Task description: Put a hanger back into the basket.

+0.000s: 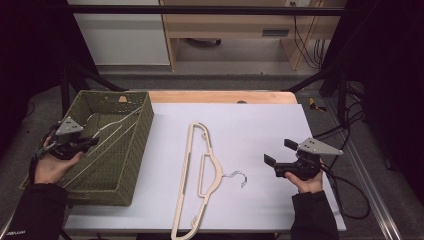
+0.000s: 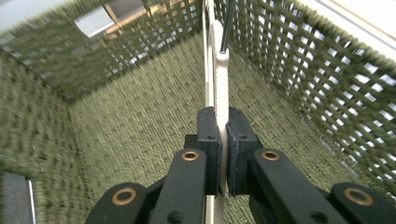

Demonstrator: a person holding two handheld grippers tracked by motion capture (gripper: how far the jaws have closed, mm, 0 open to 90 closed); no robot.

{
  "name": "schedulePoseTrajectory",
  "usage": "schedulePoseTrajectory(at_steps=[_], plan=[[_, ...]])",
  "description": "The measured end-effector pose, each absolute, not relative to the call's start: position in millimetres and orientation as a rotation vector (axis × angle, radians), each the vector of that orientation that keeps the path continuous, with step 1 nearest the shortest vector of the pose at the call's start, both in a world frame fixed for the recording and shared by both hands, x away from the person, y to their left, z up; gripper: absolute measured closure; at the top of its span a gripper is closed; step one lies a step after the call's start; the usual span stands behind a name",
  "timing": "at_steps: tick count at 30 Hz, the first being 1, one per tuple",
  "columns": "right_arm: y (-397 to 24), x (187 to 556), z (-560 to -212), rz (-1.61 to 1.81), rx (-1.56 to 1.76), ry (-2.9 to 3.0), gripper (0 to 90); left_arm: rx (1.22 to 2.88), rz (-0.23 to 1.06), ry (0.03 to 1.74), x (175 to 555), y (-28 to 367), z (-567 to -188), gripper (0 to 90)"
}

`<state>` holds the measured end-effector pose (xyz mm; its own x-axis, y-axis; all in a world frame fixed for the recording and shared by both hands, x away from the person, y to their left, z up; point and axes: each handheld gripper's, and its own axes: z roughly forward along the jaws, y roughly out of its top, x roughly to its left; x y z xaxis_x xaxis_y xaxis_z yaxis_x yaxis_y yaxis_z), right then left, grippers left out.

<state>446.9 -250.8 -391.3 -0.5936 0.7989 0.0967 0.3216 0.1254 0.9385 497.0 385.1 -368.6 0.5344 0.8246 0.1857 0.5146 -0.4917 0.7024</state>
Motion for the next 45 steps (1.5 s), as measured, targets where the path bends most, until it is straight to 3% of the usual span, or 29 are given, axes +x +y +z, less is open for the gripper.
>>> schedulePoseTrajectory(at_steps=[14, 25, 37, 45], plan=[[-248.6, 446.9, -392.4, 1.473, 1.081, 1.984, 5.6, 2.258, 0.535, 1.078, 494.5, 369.5, -381.2, 78.2], [-246.3, 448.0, -394.1, 1.472, 1.075, 1.996, 5.6, 2.296, 0.496, 1.092, 491.5, 361.1, -390.4, 73.2], [-241.8, 448.2, -394.8, 1.469, 1.061, 2.017, 5.8, 2.315, 0.506, 1.104, 488.8, 360.2, -387.6, 66.3], [-241.4, 447.0, -392.5, 1.480, 1.048, 2.017, 5.9, 2.180, 0.569, 1.063, 472.8, 369.5, -363.5, 54.5]])
